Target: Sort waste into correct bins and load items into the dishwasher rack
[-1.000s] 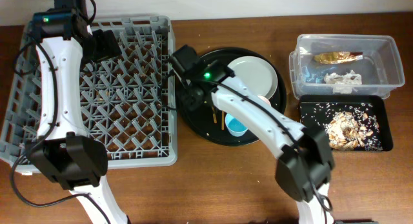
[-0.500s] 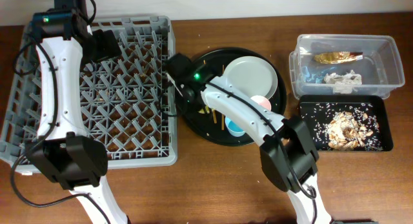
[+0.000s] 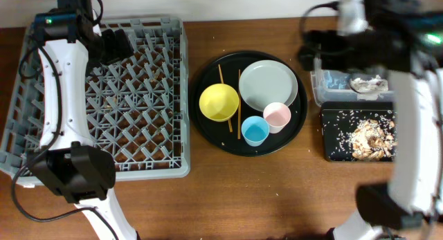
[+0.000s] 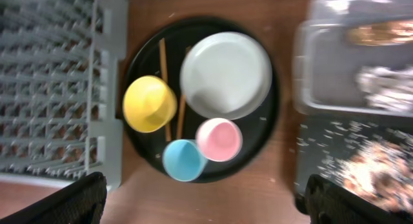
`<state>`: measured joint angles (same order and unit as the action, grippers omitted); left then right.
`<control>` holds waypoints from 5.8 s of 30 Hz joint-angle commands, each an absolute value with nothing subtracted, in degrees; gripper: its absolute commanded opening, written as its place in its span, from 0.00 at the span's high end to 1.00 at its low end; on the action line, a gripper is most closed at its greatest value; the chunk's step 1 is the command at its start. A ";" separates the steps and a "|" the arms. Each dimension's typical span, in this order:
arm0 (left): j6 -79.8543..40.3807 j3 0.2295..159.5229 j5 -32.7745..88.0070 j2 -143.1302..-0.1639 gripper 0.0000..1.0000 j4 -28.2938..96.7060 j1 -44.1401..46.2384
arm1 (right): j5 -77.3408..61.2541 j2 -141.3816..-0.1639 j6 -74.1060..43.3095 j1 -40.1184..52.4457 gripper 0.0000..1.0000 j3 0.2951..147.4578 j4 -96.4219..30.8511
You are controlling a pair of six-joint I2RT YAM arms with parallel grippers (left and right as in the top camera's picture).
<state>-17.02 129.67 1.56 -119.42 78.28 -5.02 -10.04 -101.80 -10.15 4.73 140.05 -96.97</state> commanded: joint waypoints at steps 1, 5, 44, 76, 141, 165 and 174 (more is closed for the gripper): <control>-17.08 130.43 9.04 -118.58 0.28 81.93 -1.58 | -7.97 -90.59 -8.99 -1.85 0.02 127.57 -97.32; -17.10 130.43 8.73 -118.61 0.35 84.60 10.72 | -8.60 -87.26 -7.94 -4.78 0.01 112.81 -97.27; -27.14 114.89 2.92 -119.57 0.46 72.90 16.60 | 5.63 -105.60 -42.87 25.15 0.70 93.69 -76.36; -4.89 114.89 56.86 -119.57 0.28 74.15 8.58 | -30.61 -86.15 -15.64 9.96 0.96 87.53 -65.04; -4.36 124.36 26.87 -111.63 0.73 85.67 -5.30 | -58.67 -94.98 -1.43 -2.66 0.02 78.54 -45.60; -17.32 86.21 -2.79 -106.76 0.60 69.78 12.38 | -24.99 -76.86 -0.45 -2.66 0.02 78.54 -64.84; -17.30 95.72 -2.57 -106.78 0.01 75.99 12.34 | -24.99 -76.86 -0.45 -2.66 0.02 78.54 -66.19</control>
